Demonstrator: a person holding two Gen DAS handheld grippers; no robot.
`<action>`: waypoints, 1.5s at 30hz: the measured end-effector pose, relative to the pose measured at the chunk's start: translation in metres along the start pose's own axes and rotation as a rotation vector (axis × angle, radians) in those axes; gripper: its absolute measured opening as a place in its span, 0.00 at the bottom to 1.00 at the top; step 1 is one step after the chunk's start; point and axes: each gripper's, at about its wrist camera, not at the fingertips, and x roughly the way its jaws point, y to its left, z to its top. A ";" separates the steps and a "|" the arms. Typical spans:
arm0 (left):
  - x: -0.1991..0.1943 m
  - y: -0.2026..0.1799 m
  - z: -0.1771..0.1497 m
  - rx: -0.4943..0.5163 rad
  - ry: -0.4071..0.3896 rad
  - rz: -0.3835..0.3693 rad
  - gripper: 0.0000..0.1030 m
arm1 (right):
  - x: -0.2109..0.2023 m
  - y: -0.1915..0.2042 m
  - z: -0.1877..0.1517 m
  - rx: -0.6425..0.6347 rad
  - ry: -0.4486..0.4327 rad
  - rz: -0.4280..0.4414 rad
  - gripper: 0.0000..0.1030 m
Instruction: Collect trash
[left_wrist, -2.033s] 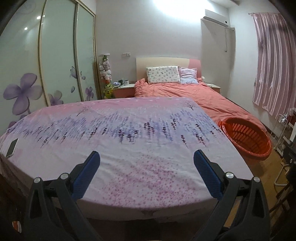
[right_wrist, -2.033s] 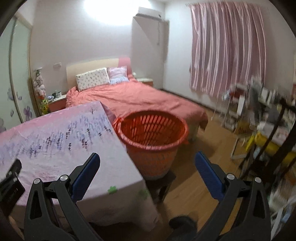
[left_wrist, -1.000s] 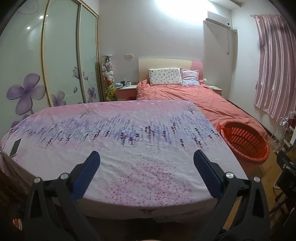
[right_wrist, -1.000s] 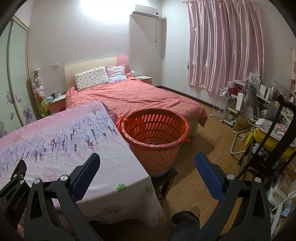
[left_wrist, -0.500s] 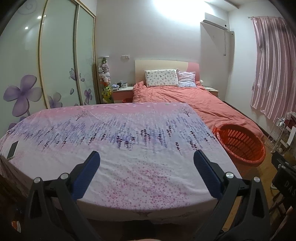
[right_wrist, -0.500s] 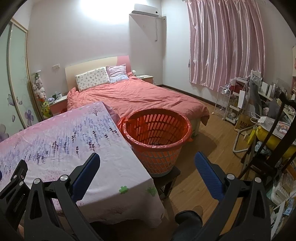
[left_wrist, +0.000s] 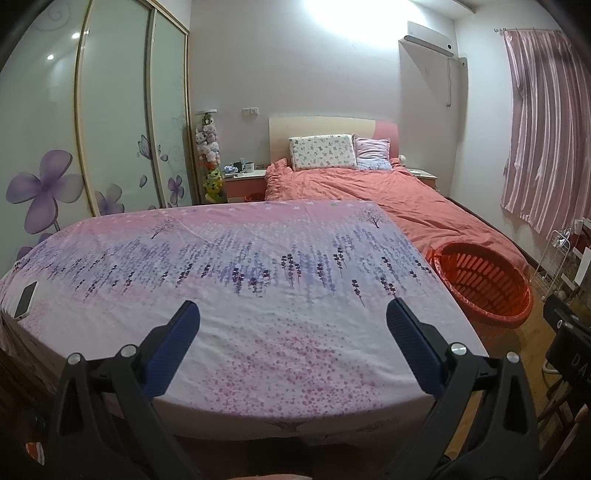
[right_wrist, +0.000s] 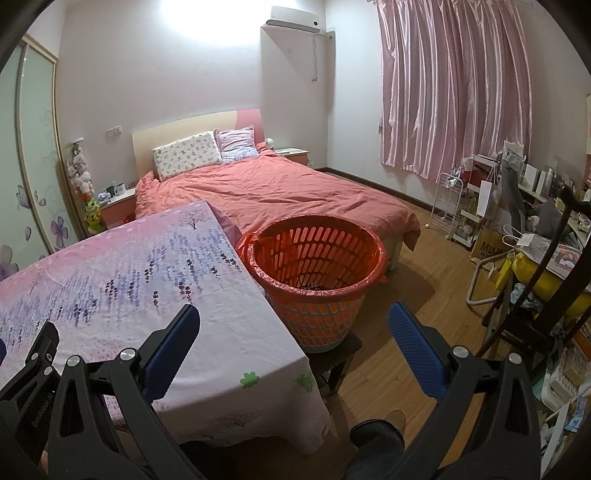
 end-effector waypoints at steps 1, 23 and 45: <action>0.000 0.000 0.000 -0.001 0.000 0.000 0.96 | 0.000 0.000 0.000 0.000 0.001 -0.001 0.98; 0.001 -0.001 0.000 0.002 0.003 -0.001 0.96 | 0.001 -0.001 0.000 0.000 0.004 -0.004 0.98; 0.002 -0.003 -0.003 0.004 0.006 -0.003 0.96 | 0.003 -0.002 0.000 0.000 0.006 -0.004 0.98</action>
